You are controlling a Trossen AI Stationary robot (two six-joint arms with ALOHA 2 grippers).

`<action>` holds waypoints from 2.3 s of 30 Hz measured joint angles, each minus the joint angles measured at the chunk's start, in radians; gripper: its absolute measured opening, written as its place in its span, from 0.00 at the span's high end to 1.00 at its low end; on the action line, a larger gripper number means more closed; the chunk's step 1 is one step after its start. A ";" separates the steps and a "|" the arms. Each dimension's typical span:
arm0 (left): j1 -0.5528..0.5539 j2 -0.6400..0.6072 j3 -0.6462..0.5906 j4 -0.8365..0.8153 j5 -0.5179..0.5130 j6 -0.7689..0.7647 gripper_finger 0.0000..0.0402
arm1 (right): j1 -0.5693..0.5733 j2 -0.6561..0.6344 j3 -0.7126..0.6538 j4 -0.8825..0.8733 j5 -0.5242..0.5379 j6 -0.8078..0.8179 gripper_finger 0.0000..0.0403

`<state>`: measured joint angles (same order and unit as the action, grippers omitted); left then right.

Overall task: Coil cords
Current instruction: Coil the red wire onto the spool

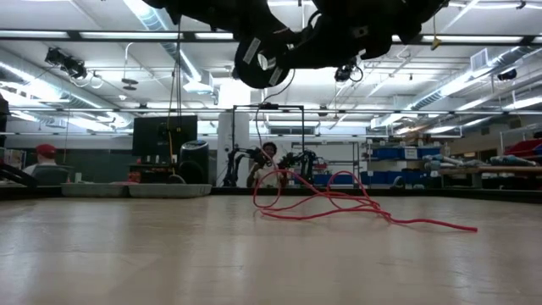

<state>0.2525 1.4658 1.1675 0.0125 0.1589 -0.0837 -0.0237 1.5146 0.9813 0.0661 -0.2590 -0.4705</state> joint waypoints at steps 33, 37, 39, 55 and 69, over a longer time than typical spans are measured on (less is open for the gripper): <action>-0.038 0.000 0.000 -0.078 0.063 -0.033 1.00 | 0.040 -0.063 -0.001 -0.023 0.105 -0.057 1.00; -0.060 0.000 0.000 -0.079 0.063 -0.033 1.00 | 0.025 -0.061 -0.001 -0.019 0.125 -0.057 1.00; -0.069 0.000 0.000 -0.078 0.063 -0.033 1.00 | 0.023 -0.061 -0.001 -0.003 0.122 -0.060 1.00; -0.072 0.047 0.000 -0.048 0.071 -0.038 1.00 | 0.029 -0.060 -0.002 0.110 -0.047 -0.115 1.00; -0.071 0.049 -0.001 -0.105 0.097 0.000 1.00 | 0.030 -0.063 -0.001 0.115 -0.060 -0.117 1.00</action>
<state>0.1814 1.5150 1.1664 -0.0926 0.2555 -0.0842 0.0063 1.4516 0.9802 0.1813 -0.3190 -0.5873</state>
